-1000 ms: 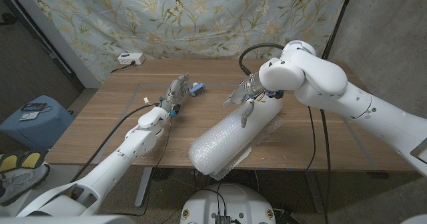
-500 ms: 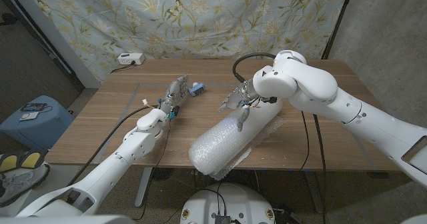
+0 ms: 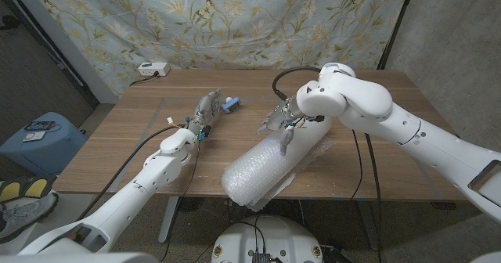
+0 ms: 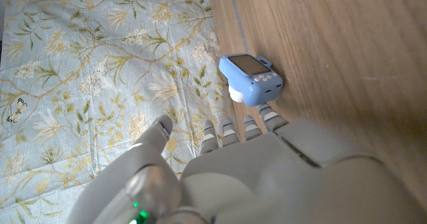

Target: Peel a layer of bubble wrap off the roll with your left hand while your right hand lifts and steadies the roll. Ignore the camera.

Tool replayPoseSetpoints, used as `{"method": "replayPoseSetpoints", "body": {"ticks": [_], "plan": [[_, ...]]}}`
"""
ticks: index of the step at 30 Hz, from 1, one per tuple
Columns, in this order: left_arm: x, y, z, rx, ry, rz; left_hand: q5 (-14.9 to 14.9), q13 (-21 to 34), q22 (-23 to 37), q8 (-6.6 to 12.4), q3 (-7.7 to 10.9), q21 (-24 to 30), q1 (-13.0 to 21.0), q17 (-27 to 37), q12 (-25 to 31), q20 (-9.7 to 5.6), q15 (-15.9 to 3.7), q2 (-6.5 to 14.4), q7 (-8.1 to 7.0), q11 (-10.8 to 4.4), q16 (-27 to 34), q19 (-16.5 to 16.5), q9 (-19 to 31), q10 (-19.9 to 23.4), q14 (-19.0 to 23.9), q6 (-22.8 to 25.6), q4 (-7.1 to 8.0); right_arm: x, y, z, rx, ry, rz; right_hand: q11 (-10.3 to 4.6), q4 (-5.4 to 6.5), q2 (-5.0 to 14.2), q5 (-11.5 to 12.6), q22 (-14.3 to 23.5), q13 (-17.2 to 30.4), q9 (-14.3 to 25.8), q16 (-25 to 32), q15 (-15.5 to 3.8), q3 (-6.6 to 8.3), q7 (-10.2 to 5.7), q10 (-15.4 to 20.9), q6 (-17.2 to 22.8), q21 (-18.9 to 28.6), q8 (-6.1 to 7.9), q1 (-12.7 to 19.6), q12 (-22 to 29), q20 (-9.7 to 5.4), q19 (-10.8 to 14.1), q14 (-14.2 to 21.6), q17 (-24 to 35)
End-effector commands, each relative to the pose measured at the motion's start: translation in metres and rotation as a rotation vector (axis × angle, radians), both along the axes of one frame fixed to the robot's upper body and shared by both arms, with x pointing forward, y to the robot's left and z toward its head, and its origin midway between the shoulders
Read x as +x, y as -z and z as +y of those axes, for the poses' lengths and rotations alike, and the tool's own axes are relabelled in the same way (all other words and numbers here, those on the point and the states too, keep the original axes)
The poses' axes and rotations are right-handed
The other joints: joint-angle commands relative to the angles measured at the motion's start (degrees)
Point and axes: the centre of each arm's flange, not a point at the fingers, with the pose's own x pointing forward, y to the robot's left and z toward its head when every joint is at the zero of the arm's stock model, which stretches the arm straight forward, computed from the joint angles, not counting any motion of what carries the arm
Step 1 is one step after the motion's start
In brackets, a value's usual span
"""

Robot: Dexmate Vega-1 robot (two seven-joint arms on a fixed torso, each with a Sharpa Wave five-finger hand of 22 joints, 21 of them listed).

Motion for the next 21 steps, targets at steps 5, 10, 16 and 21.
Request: {"method": "replayPoseSetpoints", "body": {"ticks": [5,10,16,21], "plan": [[0.0,0.001,-0.006,0.001,0.007,0.021,0.26,0.27,0.06,-0.18,0.3,0.02,0.21,0.33,-0.13,0.06,0.19,0.42,-0.2,0.34,0.02,0.39,0.33,0.36,0.17,0.54,-0.33,0.017,0.013,-0.004,-0.064,-0.004,0.102,-0.42,0.22,-0.37,0.61,-0.02,0.14,0.06,0.17,-0.27,-0.27,-0.55,-12.59,-15.21,-0.12,-0.15,-0.71,0.0,0.22,-1.06,-8.5,0.09],[0.004,0.001,-0.009,-0.001,0.013,0.027,0.27,0.27,0.06,-0.18,0.33,0.01,0.18,0.34,-0.11,0.11,0.25,0.43,-0.24,0.32,0.04,0.45,0.33,0.45,0.26,0.55,-0.31,0.023,0.013,-0.003,-0.061,-0.016,0.112,-0.4,0.32,-0.41,0.62,-0.02,0.13,0.06,0.18,-0.26,-0.39,-0.54,-12.69,-15.4,-0.12,-0.15,-0.93,0.02,0.23,-1.28,-8.59,0.09],[0.007,-0.001,-0.012,-0.005,0.017,0.037,0.27,0.28,0.07,-0.2,0.38,0.0,0.15,0.36,-0.1,0.18,0.24,0.44,-0.14,0.31,0.09,0.55,0.34,0.51,0.44,0.53,-0.29,0.034,0.015,-0.003,-0.052,-0.032,0.132,-0.28,0.45,-0.44,0.64,-0.01,0.13,0.07,0.22,-0.2,-0.53,-0.53,-12.82,-15.53,-0.08,-0.11,-1.2,0.05,0.22,-1.49,-8.64,0.08],[0.01,-0.004,-0.013,0.001,0.017,0.041,0.28,0.29,0.08,-0.14,0.42,0.02,0.15,0.35,-0.06,0.17,0.24,0.42,-0.04,0.32,0.09,0.67,0.34,0.64,0.54,0.7,-0.31,0.044,0.017,-0.002,-0.047,-0.049,0.14,-0.13,0.55,-0.43,0.65,0.0,0.12,0.07,0.26,-0.08,-0.64,-0.53,-12.85,-15.57,-0.04,-0.05,-1.43,0.1,0.21,-1.62,-8.66,0.08]]}}
